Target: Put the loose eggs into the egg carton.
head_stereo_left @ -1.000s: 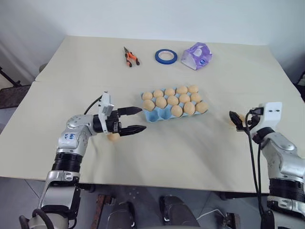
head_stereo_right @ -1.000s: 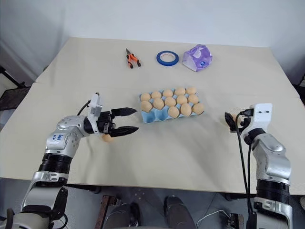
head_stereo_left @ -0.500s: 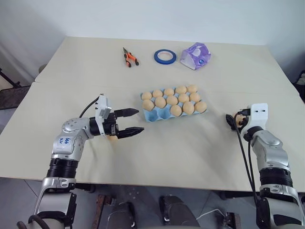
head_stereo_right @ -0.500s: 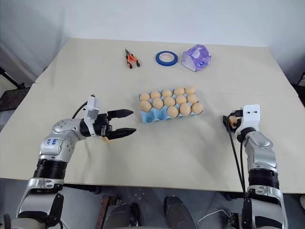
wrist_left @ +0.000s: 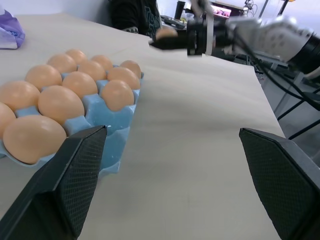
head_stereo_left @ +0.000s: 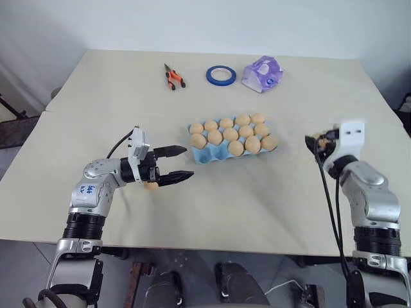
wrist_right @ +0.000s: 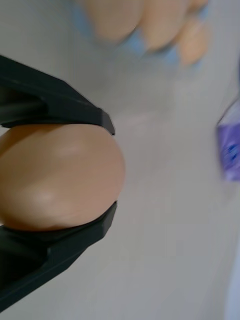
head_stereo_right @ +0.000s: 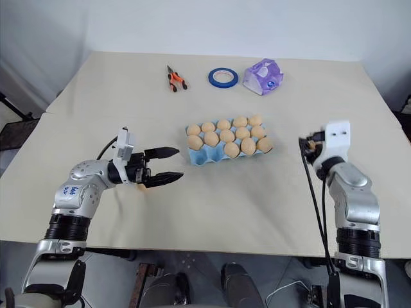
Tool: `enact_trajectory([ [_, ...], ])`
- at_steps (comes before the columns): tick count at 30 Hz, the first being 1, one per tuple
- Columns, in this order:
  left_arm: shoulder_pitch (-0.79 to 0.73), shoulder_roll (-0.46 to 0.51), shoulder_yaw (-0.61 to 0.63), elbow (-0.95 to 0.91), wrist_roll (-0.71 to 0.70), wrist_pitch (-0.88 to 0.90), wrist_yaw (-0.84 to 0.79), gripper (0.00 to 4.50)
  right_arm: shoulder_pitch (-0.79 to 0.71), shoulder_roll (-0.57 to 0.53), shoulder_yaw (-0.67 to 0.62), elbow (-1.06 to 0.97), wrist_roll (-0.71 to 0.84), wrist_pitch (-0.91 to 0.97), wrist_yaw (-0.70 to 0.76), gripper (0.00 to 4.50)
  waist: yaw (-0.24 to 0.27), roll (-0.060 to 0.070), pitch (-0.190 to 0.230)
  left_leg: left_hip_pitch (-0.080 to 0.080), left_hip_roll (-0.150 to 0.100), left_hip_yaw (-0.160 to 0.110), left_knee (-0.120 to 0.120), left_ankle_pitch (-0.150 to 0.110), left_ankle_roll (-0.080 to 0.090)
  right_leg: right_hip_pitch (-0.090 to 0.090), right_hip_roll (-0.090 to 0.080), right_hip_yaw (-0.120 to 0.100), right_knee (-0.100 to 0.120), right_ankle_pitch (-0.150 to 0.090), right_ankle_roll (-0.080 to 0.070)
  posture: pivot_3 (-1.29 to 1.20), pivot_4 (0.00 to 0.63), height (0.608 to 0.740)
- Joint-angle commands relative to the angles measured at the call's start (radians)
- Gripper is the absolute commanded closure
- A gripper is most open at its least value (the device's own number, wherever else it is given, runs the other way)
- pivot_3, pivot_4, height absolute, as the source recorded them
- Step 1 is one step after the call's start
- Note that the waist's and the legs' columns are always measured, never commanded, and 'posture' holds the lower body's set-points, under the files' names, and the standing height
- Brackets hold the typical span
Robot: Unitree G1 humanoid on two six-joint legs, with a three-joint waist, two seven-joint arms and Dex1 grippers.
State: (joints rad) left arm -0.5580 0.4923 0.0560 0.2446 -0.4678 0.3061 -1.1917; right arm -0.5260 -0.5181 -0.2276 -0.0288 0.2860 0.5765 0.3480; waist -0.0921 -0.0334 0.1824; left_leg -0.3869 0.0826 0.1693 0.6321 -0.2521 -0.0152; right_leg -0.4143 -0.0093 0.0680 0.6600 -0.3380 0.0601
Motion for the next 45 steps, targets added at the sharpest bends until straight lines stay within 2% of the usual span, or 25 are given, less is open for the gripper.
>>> enact_trajectory([
  [1,0.004,0.026,0.037,-0.023,-0.016,-0.009,0.006,0.00,-0.075,0.039,0.069,-0.130,0.046,0.095,0.006,2.83,0.001,0.000,0.000,0.000,0.000,-0.001,0.000,0.000,0.000,0.000,0.000,-0.001,0.000,0.000,0.000,0.00,0.150,0.740],
  [9,0.033,0.073,0.087,-0.043,-0.020,-0.008,0.036,0.00,-0.172,0.197,0.287,-0.100,0.015,0.124,0.032,2.83,0.005,0.000,0.000,-0.003,0.000,-0.001,-0.001,0.000,0.000,-0.002,0.000,-0.002,-0.001,0.000,-0.001,0.00,0.150,0.740],
  [20,0.129,0.111,0.142,-0.152,-0.048,0.023,0.087,0.00,-0.163,0.231,0.395,-0.003,-0.048,0.069,0.103,2.83,0.006,-0.001,0.000,-0.007,0.000,-0.001,0.000,0.000,0.001,-0.005,-0.001,-0.003,-0.001,-0.001,-0.001,0.00,0.150,0.740],
  [28,0.155,0.113,0.154,-0.185,-0.056,0.036,0.114,0.00,-0.157,0.235,0.402,0.007,-0.066,0.065,0.134,0.06,0.004,-0.001,0.000,-0.006,0.000,-0.001,-0.001,0.000,0.000,-0.005,-0.001,-0.003,0.000,-0.001,-0.001,0.00,0.150,0.740],
  [36,0.145,0.118,0.161,-0.179,-0.059,0.037,0.128,0.00,-0.168,0.197,0.356,-0.038,-0.040,0.059,0.184,0.06,0.005,-0.001,0.000,-0.006,0.000,-0.001,-0.001,0.000,0.000,-0.005,-0.001,-0.003,-0.001,-0.001,-0.001,0.00,0.150,0.740],
  [40,0.153,0.134,0.187,-0.178,-0.059,0.038,0.151,0.00,-0.119,0.102,0.267,-0.105,0.031,-0.031,0.316,0.06,0.007,-0.001,0.000,-0.007,0.000,-0.001,-0.001,-0.001,0.001,-0.005,-0.001,-0.003,-0.001,-0.001,-0.001,0.00,0.150,0.740],
  [45,0.230,0.167,0.309,-0.218,-0.069,0.047,0.252,0.00,0.055,-0.069,0.125,-0.122,0.169,-0.129,0.586,0.06,0.010,-0.001,0.000,-0.006,0.001,-0.003,-0.002,-0.003,0.001,-0.003,0.000,-0.006,-0.005,-0.001,-0.001,0.00,0.150,0.740],
])
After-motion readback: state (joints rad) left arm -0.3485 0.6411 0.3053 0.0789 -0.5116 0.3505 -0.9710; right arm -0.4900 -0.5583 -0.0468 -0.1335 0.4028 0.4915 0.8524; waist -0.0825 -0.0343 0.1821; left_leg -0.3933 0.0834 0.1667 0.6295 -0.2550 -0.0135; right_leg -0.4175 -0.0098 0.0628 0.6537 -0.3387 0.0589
